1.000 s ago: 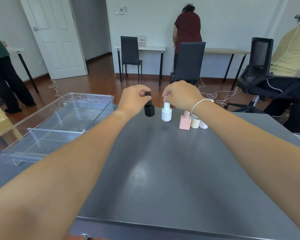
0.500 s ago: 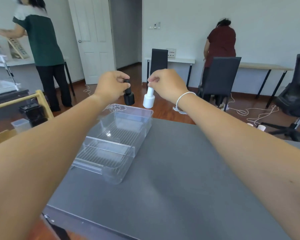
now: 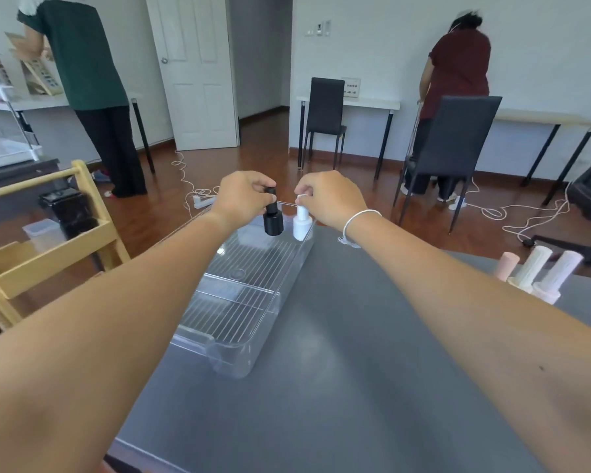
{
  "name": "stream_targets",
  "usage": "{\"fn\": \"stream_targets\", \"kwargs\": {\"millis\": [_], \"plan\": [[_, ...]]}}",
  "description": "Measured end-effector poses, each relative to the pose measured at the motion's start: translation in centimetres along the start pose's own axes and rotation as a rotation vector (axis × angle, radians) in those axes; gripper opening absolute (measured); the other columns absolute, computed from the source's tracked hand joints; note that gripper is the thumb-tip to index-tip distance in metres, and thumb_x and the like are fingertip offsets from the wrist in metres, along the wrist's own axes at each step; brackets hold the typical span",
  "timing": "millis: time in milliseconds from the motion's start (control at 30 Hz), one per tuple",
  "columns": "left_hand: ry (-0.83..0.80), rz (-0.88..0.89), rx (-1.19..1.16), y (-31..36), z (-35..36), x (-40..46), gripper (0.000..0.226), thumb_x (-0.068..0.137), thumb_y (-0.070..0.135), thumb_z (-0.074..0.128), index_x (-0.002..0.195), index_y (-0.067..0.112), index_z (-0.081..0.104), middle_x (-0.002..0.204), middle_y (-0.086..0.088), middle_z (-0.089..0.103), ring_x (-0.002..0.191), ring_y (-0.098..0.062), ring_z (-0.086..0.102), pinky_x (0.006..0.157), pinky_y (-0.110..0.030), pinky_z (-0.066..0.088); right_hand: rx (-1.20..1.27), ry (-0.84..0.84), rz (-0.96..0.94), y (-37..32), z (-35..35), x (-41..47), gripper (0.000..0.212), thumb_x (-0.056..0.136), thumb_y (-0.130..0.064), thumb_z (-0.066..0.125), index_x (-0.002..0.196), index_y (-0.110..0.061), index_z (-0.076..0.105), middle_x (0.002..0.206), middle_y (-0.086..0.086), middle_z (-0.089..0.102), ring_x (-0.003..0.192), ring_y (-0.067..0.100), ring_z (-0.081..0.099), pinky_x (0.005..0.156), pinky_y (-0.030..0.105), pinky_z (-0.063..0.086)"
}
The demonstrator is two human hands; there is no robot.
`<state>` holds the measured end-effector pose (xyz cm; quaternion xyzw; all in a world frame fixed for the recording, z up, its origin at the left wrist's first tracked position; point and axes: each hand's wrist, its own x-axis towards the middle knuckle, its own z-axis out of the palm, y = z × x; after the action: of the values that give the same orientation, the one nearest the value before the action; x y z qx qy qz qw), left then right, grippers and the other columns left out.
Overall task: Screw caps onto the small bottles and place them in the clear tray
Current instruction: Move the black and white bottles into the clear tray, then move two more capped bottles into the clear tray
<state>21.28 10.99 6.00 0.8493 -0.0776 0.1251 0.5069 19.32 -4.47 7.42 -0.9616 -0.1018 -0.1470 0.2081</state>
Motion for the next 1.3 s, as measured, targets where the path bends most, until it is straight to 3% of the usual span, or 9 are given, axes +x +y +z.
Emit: {"fn": "stream_targets", "kwargs": {"millis": [133,300,633,800,867,1000,1200,1300], "plan": [[-0.035,-0.012,-0.001,-0.4,1.7,0.1,0.024,0.080,0.000,0.064,0.103,0.008,0.066,0.094,-0.011,0.060,0.080,-0.022,0.060,0.063,-0.018,0.053,-0.040,-0.005,-0.013,1.0,0.7,0.1,0.015,0.085,-0.025,0.056,0.097,-0.020,0.065,0.105,0.003,0.068,0.096,0.025,0.060,0.081,0.033,0.045],[-0.033,-0.007,0.031,-0.7,2.8,0.3,0.026,0.081,0.003,0.064,0.106,0.012,0.067,0.094,-0.008,0.061,0.081,-0.024,0.062,0.085,-0.034,0.054,-0.061,0.012,-0.041,1.3,1.2,0.3,0.017,0.086,-0.026,0.056,0.098,-0.019,0.065,0.105,0.005,0.067,0.096,0.027,0.060,0.078,0.033,0.044],[-0.038,-0.018,0.009,-0.7,3.3,0.4,0.027,0.082,0.003,0.064,0.107,0.012,0.065,0.102,-0.012,0.065,0.092,-0.029,0.065,0.090,-0.039,0.052,-0.077,0.025,-0.059,1.9,1.5,0.1,0.022,0.088,-0.025,0.053,0.107,-0.019,0.062,0.112,0.005,0.065,0.100,0.028,0.059,0.081,0.036,0.046],[-0.040,-0.020,0.009,-0.7,3.2,0.1,0.031,0.082,0.007,0.063,0.112,0.015,0.063,0.112,-0.012,0.064,0.097,-0.024,0.062,0.094,-0.037,0.049,-0.057,0.029,-0.082,2.1,1.4,-0.6,0.034,0.088,-0.024,0.051,0.121,-0.026,0.055,0.121,0.002,0.062,0.108,0.024,0.057,0.084,0.036,0.047],[-0.022,0.003,0.040,-0.5,3.1,0.0,0.032,0.084,0.012,0.063,0.115,0.017,0.062,0.114,-0.008,0.063,0.097,-0.017,0.057,0.093,-0.029,0.045,-0.043,0.044,-0.095,2.2,1.1,-1.1,0.036,0.088,-0.024,0.050,0.124,-0.026,0.053,0.124,0.000,0.061,0.112,0.022,0.055,0.087,0.038,0.048],[0.049,0.043,0.063,0.6,3.0,-0.6,0.029,0.086,0.019,0.058,0.116,0.021,0.061,0.115,-0.003,0.061,0.094,-0.011,0.050,0.081,-0.020,0.035,-0.035,0.088,-0.128,2.6,-0.1,-2.6,0.036,0.089,-0.026,0.049,0.124,-0.026,0.053,0.126,-0.003,0.059,0.113,0.019,0.054,0.087,0.037,0.048],[0.078,0.212,0.082,4.3,4.2,-2.5,0.027,0.087,0.013,0.053,0.112,0.018,0.063,0.115,-0.005,0.062,0.097,-0.011,0.053,0.085,-0.017,0.037,-0.044,0.147,-0.105,4.7,-4.1,-6.1,0.034,0.089,-0.031,0.050,0.122,-0.028,0.055,0.127,-0.006,0.059,0.115,0.016,0.053,0.089,0.033,0.044],[0.060,0.292,0.062,6.6,6.0,-3.7,0.026,0.086,0.012,0.054,0.109,0.018,0.065,0.111,-0.005,0.063,0.090,-0.011,0.056,0.078,-0.009,0.038,-0.032,0.201,-0.068,6.4,-6.5,-8.5,0.031,0.089,-0.031,0.050,0.120,-0.029,0.057,0.124,-0.007,0.060,0.112,0.015,0.054,0.086,0.031,0.043]]}}
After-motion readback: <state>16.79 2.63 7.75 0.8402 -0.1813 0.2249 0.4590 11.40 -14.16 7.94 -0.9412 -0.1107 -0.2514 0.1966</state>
